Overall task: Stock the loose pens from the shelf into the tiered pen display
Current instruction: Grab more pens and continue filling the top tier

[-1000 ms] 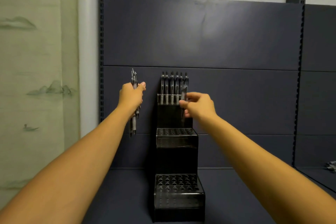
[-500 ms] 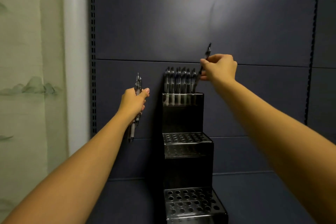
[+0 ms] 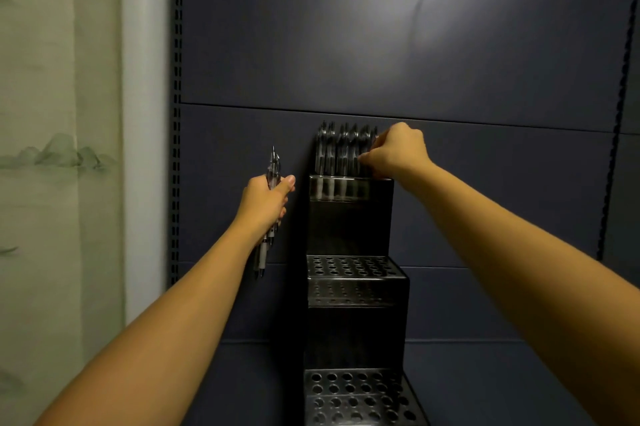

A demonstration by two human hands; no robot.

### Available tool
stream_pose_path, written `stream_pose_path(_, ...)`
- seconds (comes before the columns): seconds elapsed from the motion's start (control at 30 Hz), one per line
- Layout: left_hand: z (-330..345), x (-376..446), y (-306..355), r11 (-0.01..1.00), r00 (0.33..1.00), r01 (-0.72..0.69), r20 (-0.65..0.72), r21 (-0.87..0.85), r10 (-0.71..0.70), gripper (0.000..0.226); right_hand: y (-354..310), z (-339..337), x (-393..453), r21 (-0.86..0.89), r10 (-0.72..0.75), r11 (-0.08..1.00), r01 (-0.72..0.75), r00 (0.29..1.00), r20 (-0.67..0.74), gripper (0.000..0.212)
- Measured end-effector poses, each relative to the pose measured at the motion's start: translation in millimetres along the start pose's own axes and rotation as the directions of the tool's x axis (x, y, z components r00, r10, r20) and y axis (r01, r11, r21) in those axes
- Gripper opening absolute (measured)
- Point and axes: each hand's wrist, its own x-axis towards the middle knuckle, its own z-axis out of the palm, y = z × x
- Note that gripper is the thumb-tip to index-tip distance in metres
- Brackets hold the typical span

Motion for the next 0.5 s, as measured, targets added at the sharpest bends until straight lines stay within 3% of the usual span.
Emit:
stream_pose_path(0.17, 10, -7, 5, 1.0, 1.0, -0.023, 0.02, -0.017, 0.023, 0.026, 8, 4, -6, -0.096, -0.014, 0.995, 0.01, 0.999, -0.034, 0.031)
stream_pose_path(0.5, 12, -23, 9, 0.998, 0.997, -0.064, -0.033, 0.001, 0.064, 0.026, 27, 6, -25, -0.057, -0.112, 0.993, 0.107, 0.989, -0.099, 0.035)
